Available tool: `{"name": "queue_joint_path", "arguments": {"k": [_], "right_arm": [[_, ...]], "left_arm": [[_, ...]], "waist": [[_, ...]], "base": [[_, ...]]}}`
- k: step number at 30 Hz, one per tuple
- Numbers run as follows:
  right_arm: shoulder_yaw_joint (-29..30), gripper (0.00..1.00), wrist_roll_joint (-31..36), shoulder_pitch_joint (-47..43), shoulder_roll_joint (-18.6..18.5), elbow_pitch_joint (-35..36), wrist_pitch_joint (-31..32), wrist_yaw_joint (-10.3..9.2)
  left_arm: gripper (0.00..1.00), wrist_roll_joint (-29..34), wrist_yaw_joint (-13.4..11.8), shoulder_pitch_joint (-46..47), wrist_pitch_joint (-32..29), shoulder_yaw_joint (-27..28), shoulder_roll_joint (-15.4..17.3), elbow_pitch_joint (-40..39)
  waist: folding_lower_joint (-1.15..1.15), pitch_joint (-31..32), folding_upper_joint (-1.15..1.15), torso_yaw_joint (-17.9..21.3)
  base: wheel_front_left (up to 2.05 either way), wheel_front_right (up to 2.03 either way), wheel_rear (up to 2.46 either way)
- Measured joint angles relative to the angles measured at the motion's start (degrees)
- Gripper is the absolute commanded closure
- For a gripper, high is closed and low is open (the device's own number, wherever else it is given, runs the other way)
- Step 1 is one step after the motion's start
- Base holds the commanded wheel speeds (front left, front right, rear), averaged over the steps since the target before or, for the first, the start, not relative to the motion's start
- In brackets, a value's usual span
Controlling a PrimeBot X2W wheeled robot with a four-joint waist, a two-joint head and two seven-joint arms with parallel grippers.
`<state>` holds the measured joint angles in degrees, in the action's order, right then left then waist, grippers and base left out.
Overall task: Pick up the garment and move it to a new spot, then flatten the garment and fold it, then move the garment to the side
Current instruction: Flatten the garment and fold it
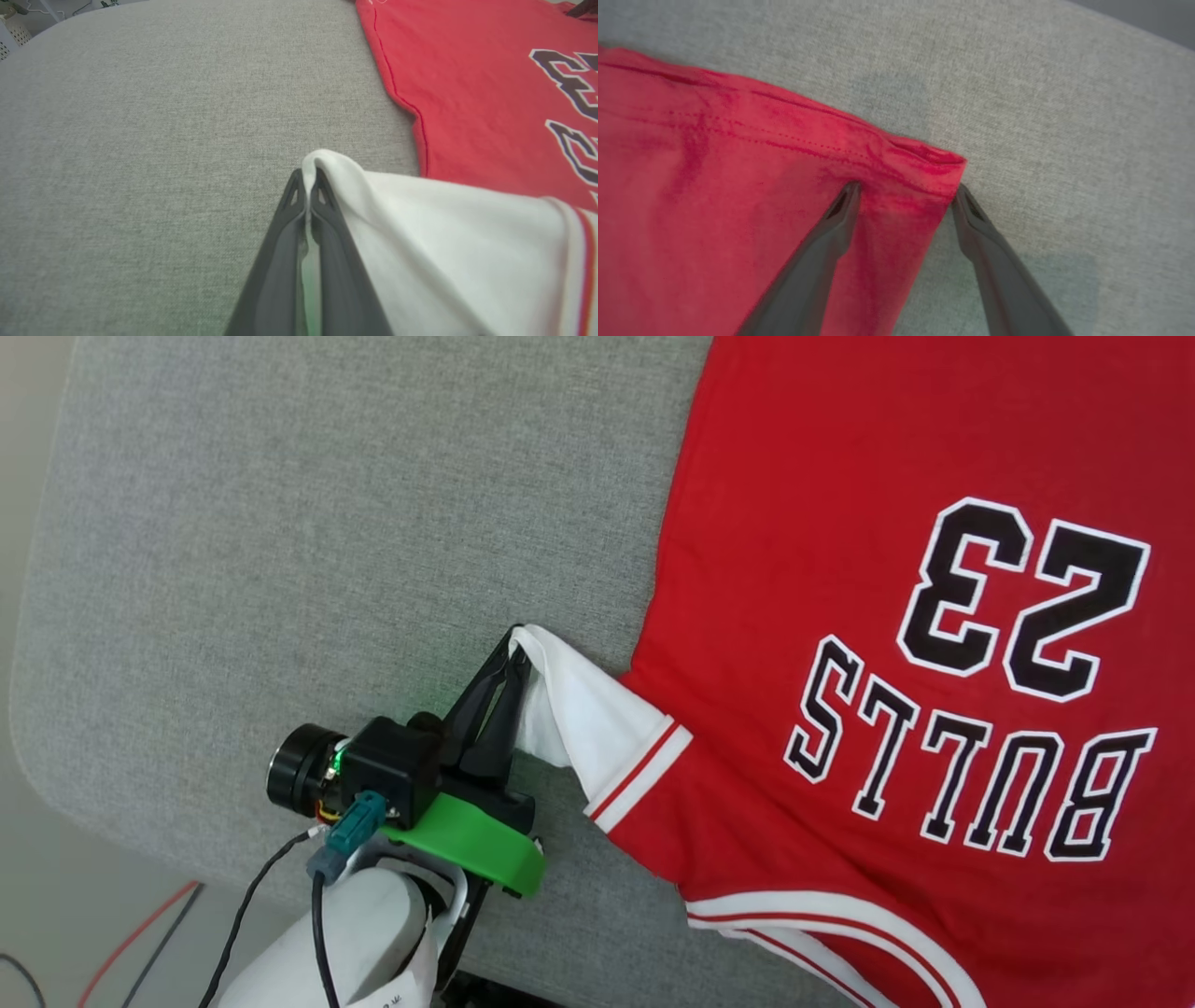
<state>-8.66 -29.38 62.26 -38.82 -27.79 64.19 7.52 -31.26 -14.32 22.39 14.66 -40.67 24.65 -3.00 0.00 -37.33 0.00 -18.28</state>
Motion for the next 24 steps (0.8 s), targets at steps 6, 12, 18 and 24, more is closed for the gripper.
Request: {"name": "queue_joint_path", "arguments": {"k": [6, 12, 18, 24], "right_arm": [[-0.55, 1.0, -2.21, -0.91, -1.49, 0.62, -3.26, 0.01], [-1.52, 1.0, -4.67, -2.44, -0.55, -0.04, -9.89, 0.01], [-5.42, 1.0, -9.96, -8.87, -4.09, 2.83, -15.4, 0.01], [-8.26, 1.0, -16.44, -20.97, -11.55, 9.96, -19.17, 0.01]], "left_arm": [[1.0, 0.54, 0.79, -0.05, 0.0, 0.76, -0.35, 1.78], [1.0, 0.52, 0.9, -1.89, 0.0, 1.9, -0.18, 3.89], [1.0, -0.21, 0.86, -6.04, 0.0, 2.93, 0.99, 5.49], [1.0, -1.72, -0.14, -10.15, -0.01, 3.94, 2.71, 6.2]], "waist": [[0.0, 0.14, 0.0, -0.63], [0.01, 3.41, 0.0, -0.04], [0.0, 9.36, 0.0, 1.71], [0.0, 15.94, 0.0, 4.36]], "base": [[0.0, 0.0, 0.0], [0.0, 0.0, 0.0], [0.0, 0.0, 0.0], [0.0, 0.0, 0.0]]}}
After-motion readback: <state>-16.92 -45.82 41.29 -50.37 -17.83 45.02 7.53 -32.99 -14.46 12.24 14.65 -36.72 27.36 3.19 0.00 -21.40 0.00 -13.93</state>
